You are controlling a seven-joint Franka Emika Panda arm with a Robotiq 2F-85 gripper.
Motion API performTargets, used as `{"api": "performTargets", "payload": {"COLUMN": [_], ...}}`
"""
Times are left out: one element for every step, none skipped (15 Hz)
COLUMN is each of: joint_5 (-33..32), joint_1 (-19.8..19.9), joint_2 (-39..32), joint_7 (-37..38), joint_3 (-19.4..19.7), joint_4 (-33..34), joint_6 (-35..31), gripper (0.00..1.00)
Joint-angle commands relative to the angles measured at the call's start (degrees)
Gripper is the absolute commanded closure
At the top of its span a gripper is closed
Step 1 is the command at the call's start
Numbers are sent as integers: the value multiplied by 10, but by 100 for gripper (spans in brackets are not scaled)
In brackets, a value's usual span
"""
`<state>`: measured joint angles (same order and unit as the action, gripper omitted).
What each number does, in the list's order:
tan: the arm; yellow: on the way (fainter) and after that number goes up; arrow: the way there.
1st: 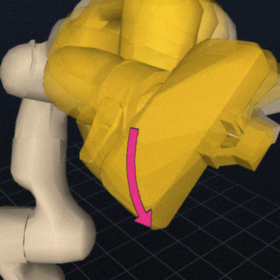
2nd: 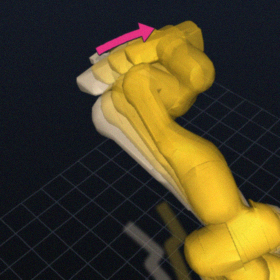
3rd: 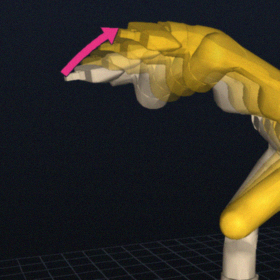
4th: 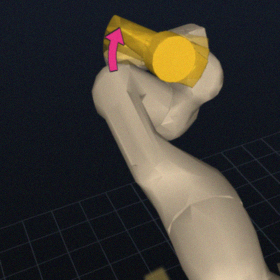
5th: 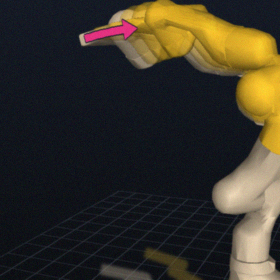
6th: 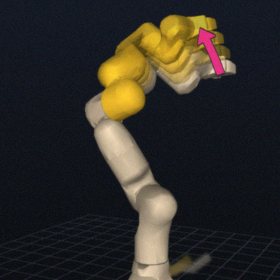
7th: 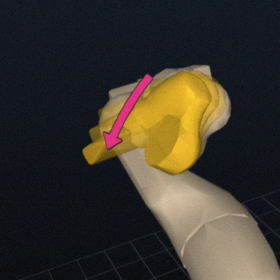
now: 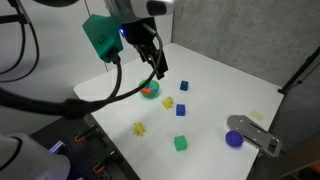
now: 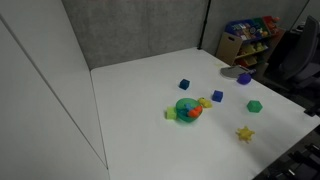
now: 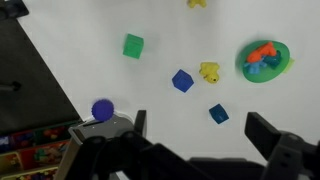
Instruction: Remove the orange toy from the green bowl and put it on the table
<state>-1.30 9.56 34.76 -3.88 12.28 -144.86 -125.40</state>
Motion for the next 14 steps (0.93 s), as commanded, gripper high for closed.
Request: {"api": "performTargets", "payload": {"joint_5": [19, 24, 28, 33, 37, 38, 39, 40, 42, 40, 40, 38, 34, 33], "joint_1": [-18, -24, -31, -38, -45, -50, -56, -62, -68, -73, -78, -83, -86, -90], "joint_2": [-40, -50, -63, -76, -93, -108, -126, -142, -160, -178, -198, -218, -238, -255], "joint_7": [4, 4, 7, 8, 11, 12, 17, 19, 20, 24, 30, 34, 41, 44], "joint_3": [-18, -23, -30, -36, -43, -49, -58, -64, -71, -78, -86, -93, -101, -107], "joint_4": [34, 40, 48, 57, 68, 77, 89, 98, 108, 117, 127, 136, 146, 155], "joint_6": [9, 10, 8, 10, 10, 11, 10, 8, 7, 3, -2, -4, -11, -16], "gripper": [0, 0, 0, 0, 0, 0, 0, 0, 0, 0, 0, 0, 0, 0]}}
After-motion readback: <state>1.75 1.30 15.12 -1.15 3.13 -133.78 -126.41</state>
